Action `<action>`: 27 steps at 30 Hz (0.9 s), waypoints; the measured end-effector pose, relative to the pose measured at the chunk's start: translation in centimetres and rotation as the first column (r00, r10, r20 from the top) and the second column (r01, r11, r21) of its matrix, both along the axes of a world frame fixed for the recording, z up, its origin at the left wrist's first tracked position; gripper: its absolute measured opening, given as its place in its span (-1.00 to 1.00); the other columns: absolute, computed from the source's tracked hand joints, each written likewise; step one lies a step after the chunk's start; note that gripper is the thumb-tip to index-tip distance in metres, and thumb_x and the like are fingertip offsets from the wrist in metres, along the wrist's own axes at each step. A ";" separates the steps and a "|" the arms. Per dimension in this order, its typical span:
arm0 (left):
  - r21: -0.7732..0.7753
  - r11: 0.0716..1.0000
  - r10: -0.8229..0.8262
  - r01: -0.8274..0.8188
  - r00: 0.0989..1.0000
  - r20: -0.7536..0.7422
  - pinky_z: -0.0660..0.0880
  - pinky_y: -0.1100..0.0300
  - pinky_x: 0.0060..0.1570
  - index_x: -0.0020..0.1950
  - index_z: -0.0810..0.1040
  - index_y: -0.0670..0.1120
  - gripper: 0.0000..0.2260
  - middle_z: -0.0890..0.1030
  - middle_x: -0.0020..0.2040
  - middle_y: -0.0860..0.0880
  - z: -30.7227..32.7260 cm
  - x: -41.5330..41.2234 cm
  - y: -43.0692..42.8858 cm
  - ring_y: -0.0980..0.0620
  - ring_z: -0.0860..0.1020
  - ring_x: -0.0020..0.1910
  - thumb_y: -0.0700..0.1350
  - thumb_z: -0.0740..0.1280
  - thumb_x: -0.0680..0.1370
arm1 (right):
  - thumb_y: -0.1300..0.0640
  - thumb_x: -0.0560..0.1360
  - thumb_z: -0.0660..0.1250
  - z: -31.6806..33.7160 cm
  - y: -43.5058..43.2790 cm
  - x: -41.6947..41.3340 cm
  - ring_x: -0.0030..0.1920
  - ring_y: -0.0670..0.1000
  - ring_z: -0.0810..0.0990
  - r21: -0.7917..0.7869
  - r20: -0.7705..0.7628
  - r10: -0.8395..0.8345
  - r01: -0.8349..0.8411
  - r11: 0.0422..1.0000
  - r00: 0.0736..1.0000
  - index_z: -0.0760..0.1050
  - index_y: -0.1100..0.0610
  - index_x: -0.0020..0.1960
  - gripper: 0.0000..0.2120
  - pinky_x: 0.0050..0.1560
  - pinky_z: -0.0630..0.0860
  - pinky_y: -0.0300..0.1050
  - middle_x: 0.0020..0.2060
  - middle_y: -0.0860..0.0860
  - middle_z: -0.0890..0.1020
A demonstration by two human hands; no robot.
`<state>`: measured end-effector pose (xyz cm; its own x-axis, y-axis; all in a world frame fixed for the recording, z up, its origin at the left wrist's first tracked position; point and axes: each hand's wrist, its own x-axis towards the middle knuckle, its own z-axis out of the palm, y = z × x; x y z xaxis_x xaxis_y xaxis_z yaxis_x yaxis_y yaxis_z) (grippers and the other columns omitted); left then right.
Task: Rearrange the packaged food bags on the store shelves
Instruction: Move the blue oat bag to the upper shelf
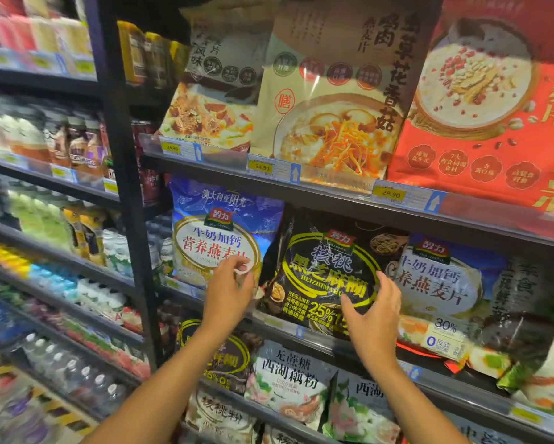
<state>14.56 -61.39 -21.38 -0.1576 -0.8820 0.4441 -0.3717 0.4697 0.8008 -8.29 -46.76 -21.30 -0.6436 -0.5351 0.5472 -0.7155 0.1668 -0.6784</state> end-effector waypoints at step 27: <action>0.416 0.906 -0.091 0.079 0.996 0.008 0.46 -0.11 0.41 0.58 0.26 -0.08 -0.14 0.52 0.46 -0.07 -2.8 11.1 -15.2 -0.14 0.51 0.41 -0.04 0.65 0.40 | 0.19 0.57 0.43 0.1 -16.2 11.8 0.15 0.00 0.64 0.219 0.405 0.311 -0.422 0.880 0.860 0.54 0.10 0.30 -0.70 0.07 0.59 -0.10 0.13 -0.03 0.67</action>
<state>25.69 -76.55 -24.16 -0.2469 -0.9684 0.0354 -0.3694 0.1279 0.9205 3.50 -62.93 -21.16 -0.4854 -0.8676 0.1078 -0.4896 0.1677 -0.8557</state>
